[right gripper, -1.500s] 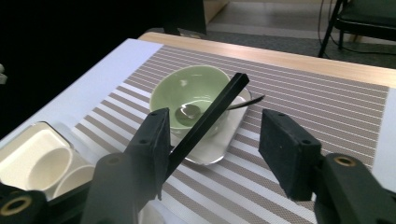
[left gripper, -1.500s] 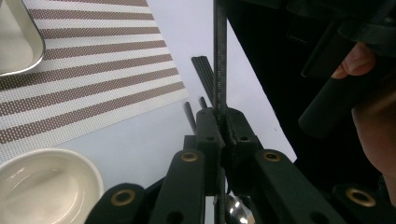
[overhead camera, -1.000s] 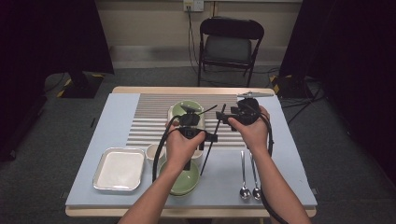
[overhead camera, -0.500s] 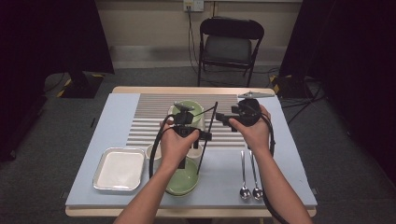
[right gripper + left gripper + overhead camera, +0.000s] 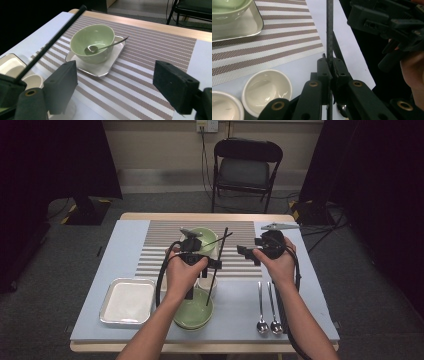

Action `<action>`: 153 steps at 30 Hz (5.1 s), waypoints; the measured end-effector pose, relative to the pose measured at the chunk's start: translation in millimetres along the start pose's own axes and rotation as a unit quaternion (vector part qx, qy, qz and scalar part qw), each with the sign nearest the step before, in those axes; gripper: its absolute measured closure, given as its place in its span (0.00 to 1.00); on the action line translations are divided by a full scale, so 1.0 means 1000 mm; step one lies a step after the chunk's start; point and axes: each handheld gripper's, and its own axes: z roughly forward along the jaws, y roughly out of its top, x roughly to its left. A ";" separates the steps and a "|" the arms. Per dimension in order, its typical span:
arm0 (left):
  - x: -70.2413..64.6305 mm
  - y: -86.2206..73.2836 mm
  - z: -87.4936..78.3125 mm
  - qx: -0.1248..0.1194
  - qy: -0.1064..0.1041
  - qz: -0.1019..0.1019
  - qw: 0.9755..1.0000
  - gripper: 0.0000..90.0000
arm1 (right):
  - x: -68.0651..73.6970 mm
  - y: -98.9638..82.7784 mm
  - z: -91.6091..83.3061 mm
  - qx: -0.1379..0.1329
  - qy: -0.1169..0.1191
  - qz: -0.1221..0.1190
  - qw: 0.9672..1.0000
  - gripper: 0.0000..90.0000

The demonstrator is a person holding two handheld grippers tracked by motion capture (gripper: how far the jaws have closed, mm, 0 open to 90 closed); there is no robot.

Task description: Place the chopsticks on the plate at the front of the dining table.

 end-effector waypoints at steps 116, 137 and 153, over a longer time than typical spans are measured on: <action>0.068 0.002 -0.067 -0.037 0.057 -0.063 0.996 0.96 | -0.089 -0.114 -0.024 0.050 -0.068 0.056 0.995 0.20; 0.076 0.006 -0.071 -0.039 0.065 -0.071 0.995 0.96 | -0.098 -0.128 -0.027 0.059 -0.081 0.059 0.993 0.20; 0.079 0.008 -0.072 -0.040 0.068 -0.072 0.994 0.96 | -0.109 -0.141 -0.034 0.061 -0.096 0.065 0.991 0.20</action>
